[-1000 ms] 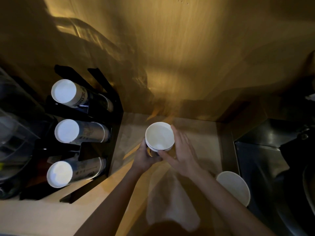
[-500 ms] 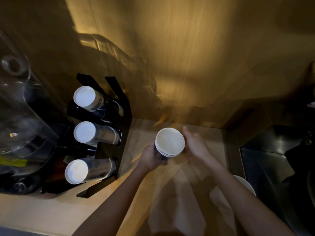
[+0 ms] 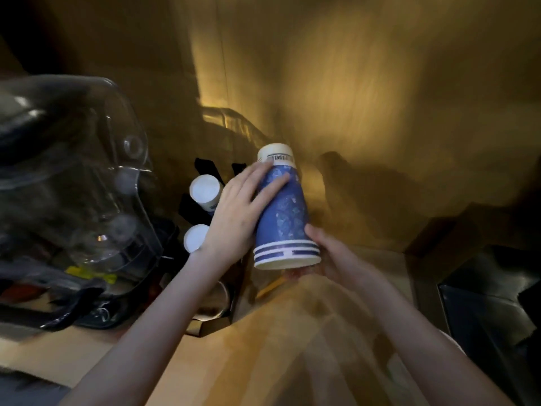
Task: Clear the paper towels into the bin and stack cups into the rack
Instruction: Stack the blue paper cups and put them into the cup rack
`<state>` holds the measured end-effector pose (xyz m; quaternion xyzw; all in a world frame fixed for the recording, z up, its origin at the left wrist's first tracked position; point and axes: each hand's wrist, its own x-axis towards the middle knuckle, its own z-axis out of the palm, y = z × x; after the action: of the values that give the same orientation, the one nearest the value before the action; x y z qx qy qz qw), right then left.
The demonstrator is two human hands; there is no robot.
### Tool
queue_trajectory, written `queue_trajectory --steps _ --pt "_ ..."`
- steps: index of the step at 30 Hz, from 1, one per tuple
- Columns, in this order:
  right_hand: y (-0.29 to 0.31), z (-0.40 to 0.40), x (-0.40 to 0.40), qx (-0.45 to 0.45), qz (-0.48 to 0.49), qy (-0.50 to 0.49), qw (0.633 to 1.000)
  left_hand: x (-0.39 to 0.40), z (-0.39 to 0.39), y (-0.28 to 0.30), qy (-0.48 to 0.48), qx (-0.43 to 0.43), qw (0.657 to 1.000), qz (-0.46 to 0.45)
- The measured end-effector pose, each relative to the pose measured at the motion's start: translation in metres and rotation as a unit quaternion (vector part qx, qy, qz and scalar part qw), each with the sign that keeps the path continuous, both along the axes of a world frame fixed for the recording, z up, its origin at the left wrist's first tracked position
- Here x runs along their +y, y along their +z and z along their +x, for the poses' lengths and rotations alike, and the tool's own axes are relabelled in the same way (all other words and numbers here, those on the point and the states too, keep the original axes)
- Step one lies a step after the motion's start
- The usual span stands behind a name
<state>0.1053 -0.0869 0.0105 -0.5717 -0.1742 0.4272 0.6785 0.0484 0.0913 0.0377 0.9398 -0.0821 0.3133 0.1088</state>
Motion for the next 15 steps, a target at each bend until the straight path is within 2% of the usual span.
queue_trajectory --steps 4,9,11,15 --pt "0.007 -0.005 0.021 -0.124 0.029 -0.056 0.99 0.012 -0.026 0.023 0.032 0.004 0.985 -0.168" --pt "0.02 -0.011 0.052 -0.24 0.019 -0.096 0.966 0.023 -0.054 0.053 -0.005 0.008 0.931 -0.365" --pt "0.023 -0.01 0.067 -0.28 0.018 -0.1 0.955 0.027 -0.061 0.066 -0.015 -0.003 0.919 -0.394" --pt "0.03 -0.005 0.096 -0.348 0.018 -0.106 0.931 0.038 -0.066 0.083 0.011 -0.04 0.925 -0.377"
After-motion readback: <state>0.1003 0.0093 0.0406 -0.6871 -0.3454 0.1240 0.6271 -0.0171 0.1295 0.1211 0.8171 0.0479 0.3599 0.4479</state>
